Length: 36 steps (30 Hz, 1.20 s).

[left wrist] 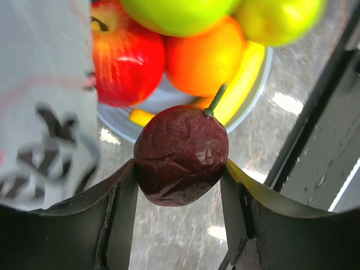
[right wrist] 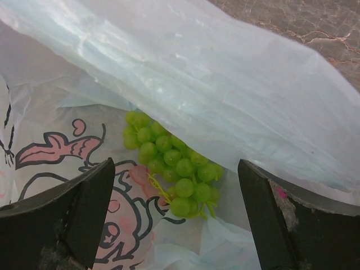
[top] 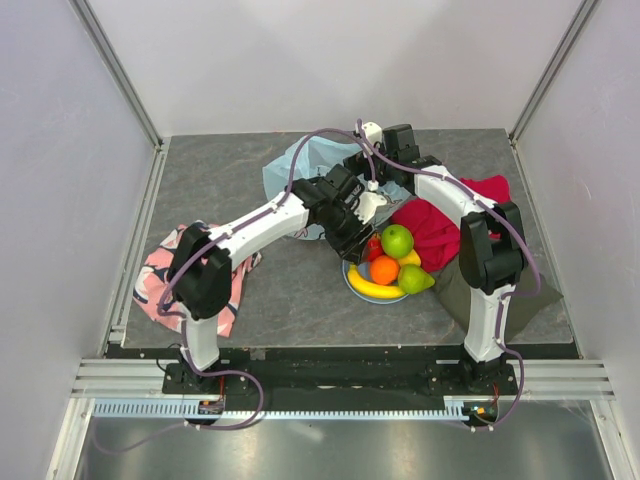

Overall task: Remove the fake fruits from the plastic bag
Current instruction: Place the fake fruit on the plate.

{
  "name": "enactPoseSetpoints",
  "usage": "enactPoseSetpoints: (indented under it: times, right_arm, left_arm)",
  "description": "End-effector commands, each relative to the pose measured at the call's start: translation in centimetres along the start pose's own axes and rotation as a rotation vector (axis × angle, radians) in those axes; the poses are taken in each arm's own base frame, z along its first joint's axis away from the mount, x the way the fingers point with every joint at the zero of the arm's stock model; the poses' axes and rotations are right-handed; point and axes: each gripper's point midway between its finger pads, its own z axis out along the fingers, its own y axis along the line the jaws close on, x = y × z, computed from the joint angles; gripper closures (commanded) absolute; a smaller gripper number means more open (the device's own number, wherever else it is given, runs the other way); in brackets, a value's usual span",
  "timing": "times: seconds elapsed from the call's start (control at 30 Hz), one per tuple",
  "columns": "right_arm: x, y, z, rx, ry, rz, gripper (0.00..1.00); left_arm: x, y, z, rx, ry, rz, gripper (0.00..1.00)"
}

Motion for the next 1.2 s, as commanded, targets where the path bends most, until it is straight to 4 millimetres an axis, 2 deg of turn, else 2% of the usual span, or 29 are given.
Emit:
enactPoseSetpoints:
  times: [0.0,0.33,0.7,0.9,1.07,1.17]
  right_arm:
    - [-2.4,0.5,-1.8,0.015,-0.057,-0.051,0.02]
    - [-2.0,0.3,-1.4,0.011,-0.048,-0.045,0.02]
    - [-1.8,0.3,-1.1,0.006,-0.042,-0.039,0.02]
    - [-1.7,0.4,-1.2,0.006,-0.041,-0.041,0.02]
    - [-1.6,0.4,-1.2,0.009,-0.038,-0.041,0.02]
    - [-1.5,0.4,-1.1,0.006,-0.035,-0.04,0.02]
  left_arm:
    - [-1.5,-0.5,1.3,0.034,-0.01,-0.108,0.57]
    - [-1.1,-2.5,3.9,0.087,0.022,-0.112,0.57]
    - [0.2,-1.6,5.2,0.031,0.057,-0.146,0.46]
    - [0.1,-1.1,5.5,0.005,0.054,-0.167,0.42]
    - [-0.2,-1.0,5.3,-0.007,0.036,-0.166,0.43]
    - [-0.2,-1.1,5.5,-0.002,0.04,-0.195,0.39]
